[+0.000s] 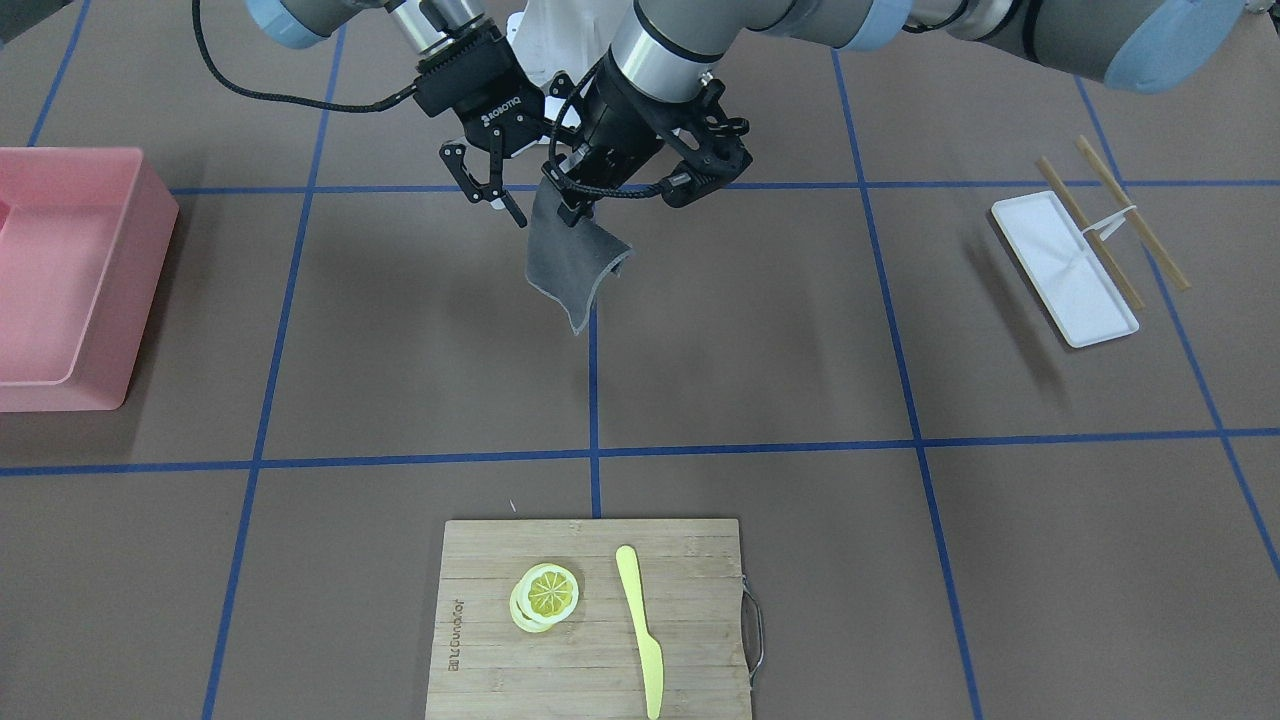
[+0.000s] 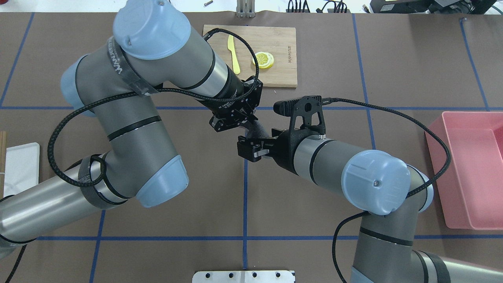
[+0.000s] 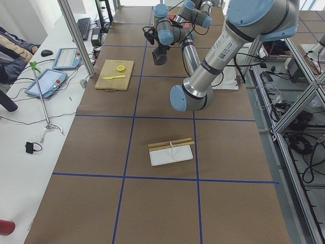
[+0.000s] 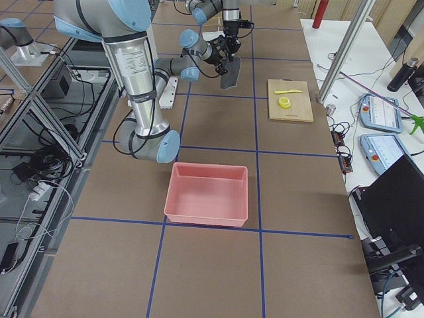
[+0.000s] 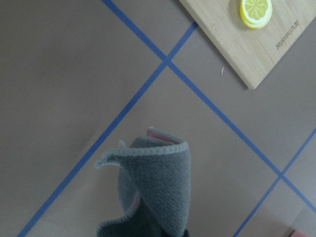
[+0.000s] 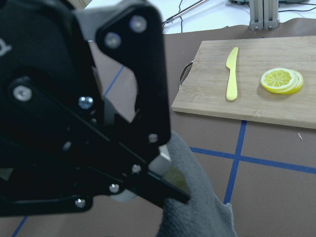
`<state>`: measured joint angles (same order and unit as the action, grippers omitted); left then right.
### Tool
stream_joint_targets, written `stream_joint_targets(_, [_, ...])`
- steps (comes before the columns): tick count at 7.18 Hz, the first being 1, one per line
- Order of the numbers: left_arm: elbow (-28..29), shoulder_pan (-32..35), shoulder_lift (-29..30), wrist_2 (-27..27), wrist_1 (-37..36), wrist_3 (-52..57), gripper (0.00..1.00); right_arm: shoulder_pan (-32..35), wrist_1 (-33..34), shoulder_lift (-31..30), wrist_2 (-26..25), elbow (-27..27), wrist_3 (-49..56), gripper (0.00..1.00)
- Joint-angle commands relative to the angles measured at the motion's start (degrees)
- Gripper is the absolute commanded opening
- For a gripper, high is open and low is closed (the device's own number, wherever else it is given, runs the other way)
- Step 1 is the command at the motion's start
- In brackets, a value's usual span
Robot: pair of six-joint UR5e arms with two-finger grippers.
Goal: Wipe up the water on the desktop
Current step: 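Grasp the grey cloth with the right gripper while the left gripper holds it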
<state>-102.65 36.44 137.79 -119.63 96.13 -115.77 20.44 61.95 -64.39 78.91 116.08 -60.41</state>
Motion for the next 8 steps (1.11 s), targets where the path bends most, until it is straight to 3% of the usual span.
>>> stream_joint_targets(1, [-0.4,-0.5,1.2,0.0,0.0,-2.2,0.0,-1.0,0.0,-0.3,-2.7,0.2,2.1,0.58])
stream_joint_targets(2, [-0.3,-0.5,1.3,-0.1,0.0,-2.2,0.0,-3.0,-0.1,-0.5,-5.1,0.3,2.1,0.19])
stream_joint_targets(3, [-0.3,-0.5,1.3,-0.1,0.0,-2.2,0.0,-3.2,-0.2,-0.7,-5.3,0.6,2.1,0.0])
stream_joint_targets(4, [-0.4,-0.4,1.2,-0.3,0.0,-1.9,0.0,-3.3,-0.3,-0.8,-5.3,0.6,2.1,0.0])
stream_joint_targets(5, [-0.5,-0.4,0.9,-0.3,0.0,-1.3,0.16,-3.2,-0.4,-1.4,-5.3,1.7,2.1,0.0])
stream_joint_targets(6, [-1.2,-0.3,0.7,-0.3,0.0,-1.1,0.61,-3.2,-0.3,-2.2,-5.2,3.0,1.5,0.0])
stream_joint_targets(7, [-2.6,1.9,0.5,0.0,-0.1,1.9,0.97,-3.3,0.1,-2.5,-5.4,3.1,0.6,0.0])
stream_joint_targets(8, [-3.3,7.1,-1.0,-0.6,0.0,2.9,0.97,-5.1,2.7,-2.5,-7.2,2.9,-6.8,0.0])
